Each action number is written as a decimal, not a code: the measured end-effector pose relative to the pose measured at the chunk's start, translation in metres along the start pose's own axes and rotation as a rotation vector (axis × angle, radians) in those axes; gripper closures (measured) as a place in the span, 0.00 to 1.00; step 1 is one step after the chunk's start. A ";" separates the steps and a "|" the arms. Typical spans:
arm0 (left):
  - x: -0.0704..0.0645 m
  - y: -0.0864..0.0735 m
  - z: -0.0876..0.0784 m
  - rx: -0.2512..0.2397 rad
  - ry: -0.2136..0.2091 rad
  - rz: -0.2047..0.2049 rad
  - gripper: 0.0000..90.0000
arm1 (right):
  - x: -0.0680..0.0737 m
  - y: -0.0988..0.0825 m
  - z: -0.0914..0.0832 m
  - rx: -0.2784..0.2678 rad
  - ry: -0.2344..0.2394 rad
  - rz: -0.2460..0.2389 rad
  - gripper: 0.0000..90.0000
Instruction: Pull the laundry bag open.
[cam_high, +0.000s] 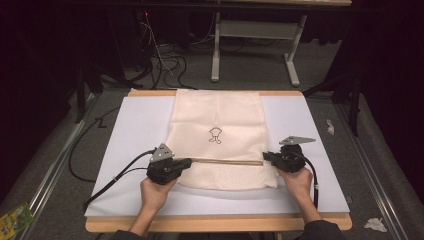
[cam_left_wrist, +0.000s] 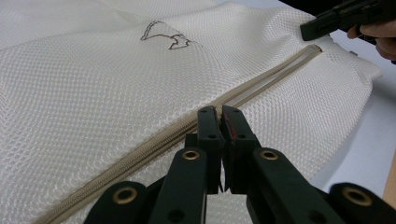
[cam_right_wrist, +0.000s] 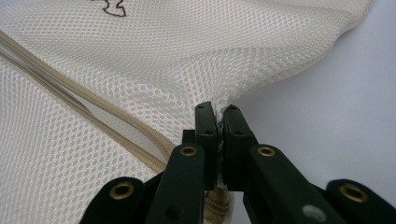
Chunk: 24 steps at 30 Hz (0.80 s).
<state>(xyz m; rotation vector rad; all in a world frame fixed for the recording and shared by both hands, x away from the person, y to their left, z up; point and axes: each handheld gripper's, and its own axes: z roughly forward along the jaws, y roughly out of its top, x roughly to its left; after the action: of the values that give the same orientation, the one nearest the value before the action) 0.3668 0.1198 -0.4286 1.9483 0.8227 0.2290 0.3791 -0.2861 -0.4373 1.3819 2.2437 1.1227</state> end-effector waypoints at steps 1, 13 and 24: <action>0.000 0.000 0.000 -0.001 0.000 -0.001 0.97 | 0.000 0.000 0.000 0.000 0.000 -0.001 0.98; 0.007 -0.003 -0.010 -0.017 0.021 -0.020 0.97 | -0.002 0.001 -0.001 -0.003 -0.010 -0.002 0.98; 0.011 -0.004 -0.019 -0.024 0.033 -0.023 0.97 | -0.004 0.002 -0.003 -0.008 -0.017 0.010 0.98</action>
<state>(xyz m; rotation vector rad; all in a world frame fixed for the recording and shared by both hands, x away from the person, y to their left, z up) 0.3642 0.1416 -0.4244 1.9164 0.8605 0.2565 0.3807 -0.2906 -0.4345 1.3962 2.2197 1.1178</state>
